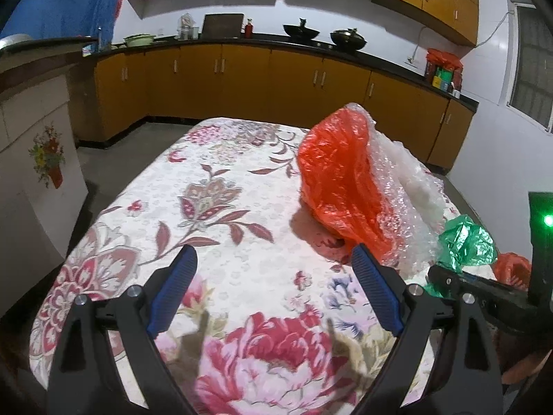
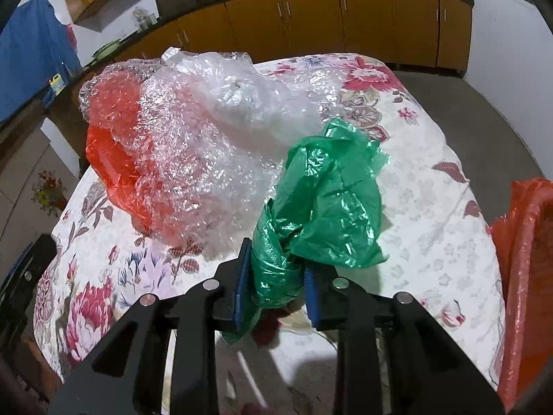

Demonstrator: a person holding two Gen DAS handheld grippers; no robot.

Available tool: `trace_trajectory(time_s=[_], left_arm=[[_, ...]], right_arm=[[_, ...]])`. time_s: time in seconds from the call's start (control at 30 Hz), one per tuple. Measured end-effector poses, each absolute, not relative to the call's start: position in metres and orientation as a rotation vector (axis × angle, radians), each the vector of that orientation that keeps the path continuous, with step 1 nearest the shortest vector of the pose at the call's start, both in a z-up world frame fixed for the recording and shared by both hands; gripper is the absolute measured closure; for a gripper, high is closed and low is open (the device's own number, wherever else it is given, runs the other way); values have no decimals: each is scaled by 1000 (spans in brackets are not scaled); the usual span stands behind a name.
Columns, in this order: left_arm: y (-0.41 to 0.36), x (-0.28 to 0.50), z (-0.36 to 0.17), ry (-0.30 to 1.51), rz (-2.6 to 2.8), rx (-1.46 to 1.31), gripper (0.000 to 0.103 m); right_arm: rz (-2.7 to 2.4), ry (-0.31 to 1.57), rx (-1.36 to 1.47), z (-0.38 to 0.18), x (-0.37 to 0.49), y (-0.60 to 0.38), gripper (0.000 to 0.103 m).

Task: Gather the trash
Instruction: 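Grasp a red bag with the left gripper while the right gripper holds the green bag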

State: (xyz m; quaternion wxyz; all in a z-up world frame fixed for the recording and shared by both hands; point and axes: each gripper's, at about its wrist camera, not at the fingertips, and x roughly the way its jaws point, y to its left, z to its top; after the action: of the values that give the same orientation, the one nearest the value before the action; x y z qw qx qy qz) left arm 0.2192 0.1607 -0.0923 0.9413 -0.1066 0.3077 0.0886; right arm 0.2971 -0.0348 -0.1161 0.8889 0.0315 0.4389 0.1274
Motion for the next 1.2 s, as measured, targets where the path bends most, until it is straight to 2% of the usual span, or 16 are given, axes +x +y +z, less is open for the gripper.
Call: trace_trajectory(time_s=[0.27, 0.7, 0.93, 1.2], left_arm=[[151, 239, -86, 627, 138, -217, 15], [88, 286, -55, 588, 37, -172, 15], [130, 290, -63, 611, 147, -244, 15], [171, 289, -74, 628, 191, -234, 20]], right_arm=[[252, 888, 80, -108, 284, -57, 76], [208, 827, 105, -90, 268, -104, 76], [203, 823, 135, -90, 266, -118, 76], [211, 832, 141, -94, 266, -117, 76]])
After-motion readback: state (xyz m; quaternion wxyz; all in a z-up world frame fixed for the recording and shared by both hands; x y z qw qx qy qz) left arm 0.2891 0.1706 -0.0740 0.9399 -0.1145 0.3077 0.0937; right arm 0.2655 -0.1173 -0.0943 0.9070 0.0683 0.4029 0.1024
